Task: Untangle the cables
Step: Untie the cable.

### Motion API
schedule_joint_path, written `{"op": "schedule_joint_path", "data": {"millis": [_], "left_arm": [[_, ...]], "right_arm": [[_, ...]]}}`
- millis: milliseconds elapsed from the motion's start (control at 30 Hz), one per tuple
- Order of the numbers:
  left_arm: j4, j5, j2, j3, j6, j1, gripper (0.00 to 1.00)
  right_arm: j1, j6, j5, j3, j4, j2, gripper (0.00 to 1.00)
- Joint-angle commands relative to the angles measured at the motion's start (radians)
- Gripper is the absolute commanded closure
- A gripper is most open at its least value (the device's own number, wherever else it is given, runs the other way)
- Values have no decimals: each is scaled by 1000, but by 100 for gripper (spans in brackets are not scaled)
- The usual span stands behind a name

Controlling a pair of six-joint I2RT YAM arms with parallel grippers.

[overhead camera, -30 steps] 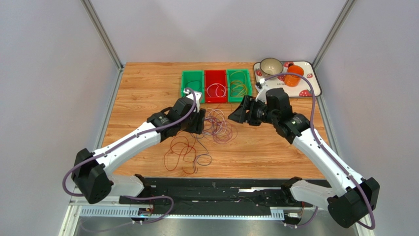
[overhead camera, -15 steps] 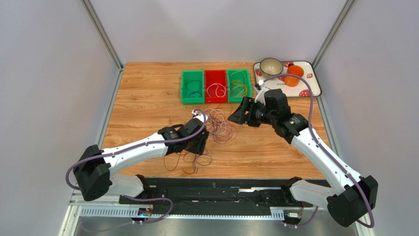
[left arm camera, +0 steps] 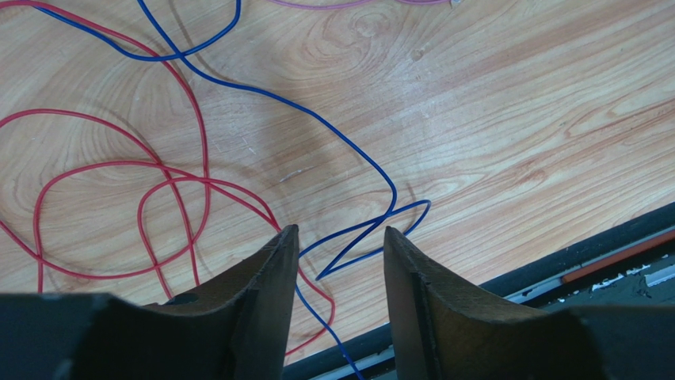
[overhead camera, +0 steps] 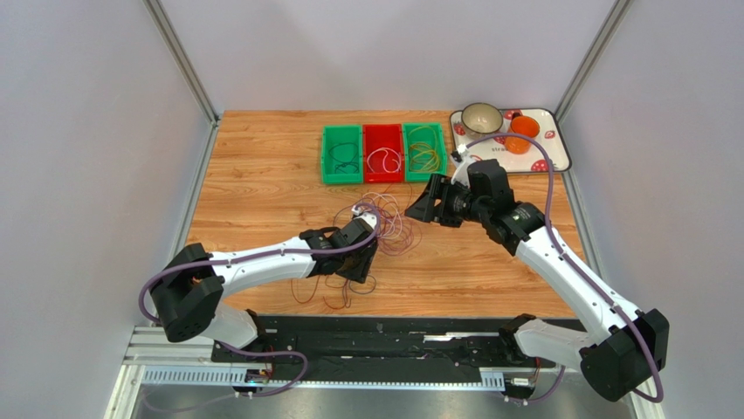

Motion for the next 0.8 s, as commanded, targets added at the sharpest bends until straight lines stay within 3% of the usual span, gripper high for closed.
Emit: {"op": "schedule_joint_path", "data": {"millis": [0, 100, 267, 600, 767], "left_arm": [[34, 13, 21, 18, -11, -9, 50], [34, 5, 37, 28, -8, -9, 62], [-5, -12, 34, 84, 9, -11, 100], [-192, -38, -102, 314, 78, -11, 100], [-297, -75, -162, 508, 136, -11, 100]], "right_arm": [[5, -2, 10, -4, 44, 2, 33], [5, 1, 7, -9, 47, 5, 33], [5, 2, 1, -12, 54, 11, 34], [9, 15, -16, -18, 79, 18, 34], [12, 16, -11, -16, 82, 26, 34]]}}
